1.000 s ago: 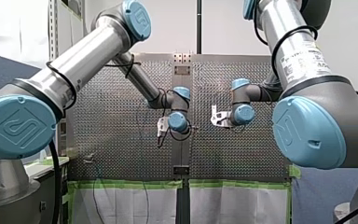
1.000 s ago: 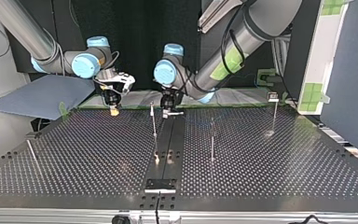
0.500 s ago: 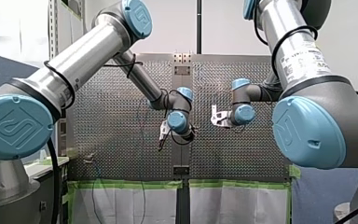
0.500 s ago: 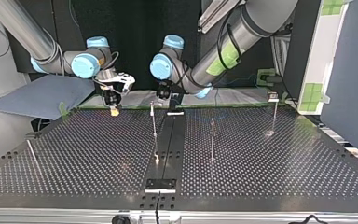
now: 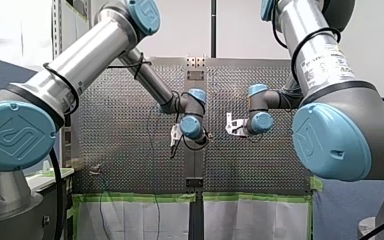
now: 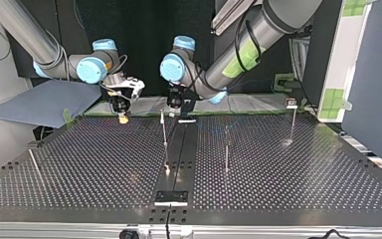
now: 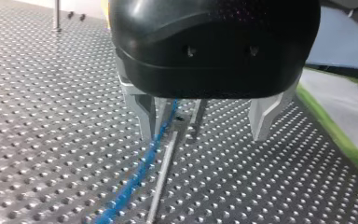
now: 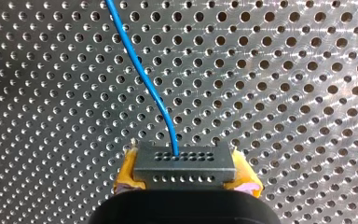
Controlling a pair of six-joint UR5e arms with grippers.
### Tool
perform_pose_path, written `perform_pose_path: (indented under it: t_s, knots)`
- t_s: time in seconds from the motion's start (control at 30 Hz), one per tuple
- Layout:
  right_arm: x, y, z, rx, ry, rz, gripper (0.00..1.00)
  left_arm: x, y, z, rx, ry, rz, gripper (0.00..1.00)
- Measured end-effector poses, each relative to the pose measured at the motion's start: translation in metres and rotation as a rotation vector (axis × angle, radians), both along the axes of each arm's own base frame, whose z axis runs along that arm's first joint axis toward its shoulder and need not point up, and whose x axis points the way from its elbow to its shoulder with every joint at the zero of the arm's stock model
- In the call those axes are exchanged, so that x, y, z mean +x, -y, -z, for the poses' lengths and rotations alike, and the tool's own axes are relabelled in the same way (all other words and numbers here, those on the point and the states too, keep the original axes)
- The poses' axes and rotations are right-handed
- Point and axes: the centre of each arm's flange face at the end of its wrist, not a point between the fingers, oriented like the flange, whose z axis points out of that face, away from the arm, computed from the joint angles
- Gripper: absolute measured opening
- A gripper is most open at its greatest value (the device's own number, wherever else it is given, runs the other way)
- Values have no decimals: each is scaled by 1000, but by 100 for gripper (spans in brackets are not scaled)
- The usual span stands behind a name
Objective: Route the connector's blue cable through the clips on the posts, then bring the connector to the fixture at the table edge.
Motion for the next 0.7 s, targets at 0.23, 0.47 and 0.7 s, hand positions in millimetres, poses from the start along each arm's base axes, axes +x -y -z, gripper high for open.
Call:
perform_pose_path:
  t_s: [0.23,0.47,0.7]
  knots:
    - [1,-1,0,4,-1,-2,0,-10,5,-4,0,0,9,98]
    - [1,-2,1,6,1,-2,0,-24,3,-20,-7,9,21,98]
    - [1,-2,0,7,3,-1,0,-40,0,-14,7,-9,34,98]
